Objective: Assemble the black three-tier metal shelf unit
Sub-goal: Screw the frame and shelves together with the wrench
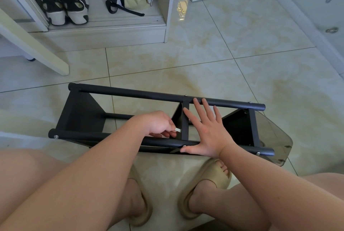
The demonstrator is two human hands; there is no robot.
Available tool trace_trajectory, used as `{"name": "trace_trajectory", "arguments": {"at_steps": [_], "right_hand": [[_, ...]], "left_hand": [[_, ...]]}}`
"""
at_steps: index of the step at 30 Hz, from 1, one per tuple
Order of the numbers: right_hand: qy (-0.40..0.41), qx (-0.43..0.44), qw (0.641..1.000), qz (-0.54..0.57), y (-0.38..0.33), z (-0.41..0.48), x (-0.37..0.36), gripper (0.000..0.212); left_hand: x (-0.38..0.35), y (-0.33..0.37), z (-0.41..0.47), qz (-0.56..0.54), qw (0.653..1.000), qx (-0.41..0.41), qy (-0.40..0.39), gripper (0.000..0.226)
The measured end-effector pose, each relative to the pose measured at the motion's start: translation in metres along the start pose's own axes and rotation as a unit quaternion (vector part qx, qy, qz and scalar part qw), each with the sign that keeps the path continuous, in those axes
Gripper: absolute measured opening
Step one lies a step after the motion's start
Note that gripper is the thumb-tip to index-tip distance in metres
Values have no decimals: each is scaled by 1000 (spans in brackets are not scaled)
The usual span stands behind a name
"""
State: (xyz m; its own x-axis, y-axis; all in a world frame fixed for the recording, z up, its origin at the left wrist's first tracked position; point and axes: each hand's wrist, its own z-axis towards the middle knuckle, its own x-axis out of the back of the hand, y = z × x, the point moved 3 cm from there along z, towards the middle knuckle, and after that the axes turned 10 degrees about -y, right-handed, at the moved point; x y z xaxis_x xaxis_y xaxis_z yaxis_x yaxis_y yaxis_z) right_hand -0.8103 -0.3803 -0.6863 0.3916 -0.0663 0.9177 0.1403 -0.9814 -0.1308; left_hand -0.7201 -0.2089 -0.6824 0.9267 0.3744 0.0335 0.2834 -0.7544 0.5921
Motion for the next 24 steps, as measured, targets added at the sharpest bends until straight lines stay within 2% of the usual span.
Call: {"name": "trace_trajectory", "arguments": {"at_steps": [4,10,11,14,20,24], "right_hand": [[-2,0,1000,-5,0,0,0,120],[1,1,1000,-5,0,0,1,120],[1,1,1000,-5,-1,-1,1,120],[1,1,1000,-4,0,0,1,120],[0,0,1000,-2,-1,1,1,120],[2,2,1000,1,0,0,1,120]], "left_hand": [[1,-1,0,45,999,-8,-15,17],[2,3,-2,183,983,11,-24,13],[0,4,-2,187,982,14,-34,10],[-2,7,-5,189,981,19,-45,23],[8,11,-5,193,980,54,-6,24],[5,16,-4,254,966,46,15,23]]}}
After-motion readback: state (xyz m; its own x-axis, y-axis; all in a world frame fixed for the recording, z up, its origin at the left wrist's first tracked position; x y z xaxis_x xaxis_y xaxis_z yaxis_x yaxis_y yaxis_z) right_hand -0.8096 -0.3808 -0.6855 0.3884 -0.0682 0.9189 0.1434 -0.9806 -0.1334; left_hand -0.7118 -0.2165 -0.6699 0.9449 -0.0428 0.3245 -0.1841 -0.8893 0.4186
